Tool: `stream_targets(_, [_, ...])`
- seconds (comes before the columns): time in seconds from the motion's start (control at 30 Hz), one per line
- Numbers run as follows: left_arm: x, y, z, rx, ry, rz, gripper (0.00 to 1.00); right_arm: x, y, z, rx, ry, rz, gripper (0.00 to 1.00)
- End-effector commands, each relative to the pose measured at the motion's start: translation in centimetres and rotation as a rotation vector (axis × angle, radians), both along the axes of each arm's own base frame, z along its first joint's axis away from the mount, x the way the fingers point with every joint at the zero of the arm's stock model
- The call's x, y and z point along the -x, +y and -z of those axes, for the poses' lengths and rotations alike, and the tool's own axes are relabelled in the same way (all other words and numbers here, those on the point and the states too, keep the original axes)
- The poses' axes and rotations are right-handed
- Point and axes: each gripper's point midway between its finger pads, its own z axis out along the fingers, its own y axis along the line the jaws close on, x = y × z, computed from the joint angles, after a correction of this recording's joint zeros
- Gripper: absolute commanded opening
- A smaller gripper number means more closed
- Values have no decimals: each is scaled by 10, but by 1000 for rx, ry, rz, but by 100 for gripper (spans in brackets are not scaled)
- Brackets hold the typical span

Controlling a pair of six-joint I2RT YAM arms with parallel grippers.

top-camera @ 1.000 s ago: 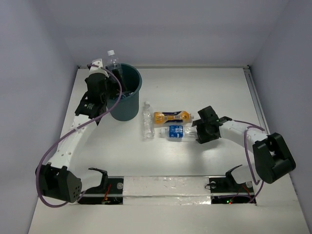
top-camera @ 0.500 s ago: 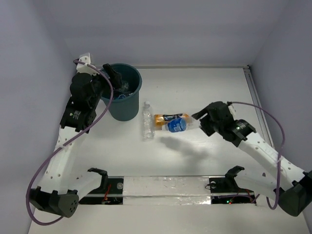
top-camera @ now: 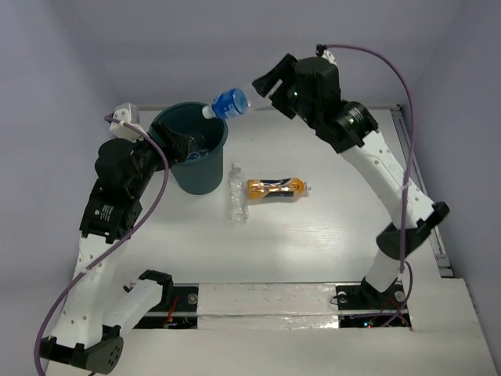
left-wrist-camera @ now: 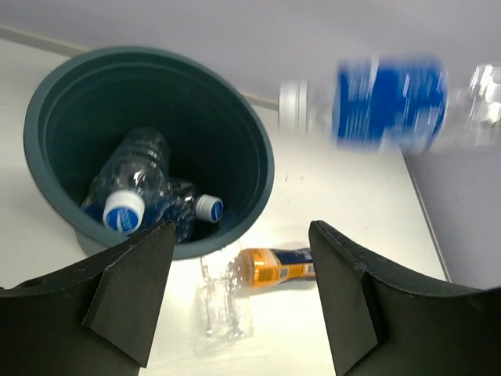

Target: Put the plastic bottles in the bin

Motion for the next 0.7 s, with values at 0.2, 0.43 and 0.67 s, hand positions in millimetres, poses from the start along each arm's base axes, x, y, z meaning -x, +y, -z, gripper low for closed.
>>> stream_targets(0.2, [21, 3, 47, -13, 117, 8, 52, -57, 54, -13, 123, -130, -22, 53])
stream_targets(0.43, [38, -40, 85, -62, 187, 245, 46, -62, 96, 9, 48, -107, -81, 59])
stream_targets(0.67, [53, -65, 133, -98, 301, 350, 64, -53, 122, -17, -113, -145, -148, 91])
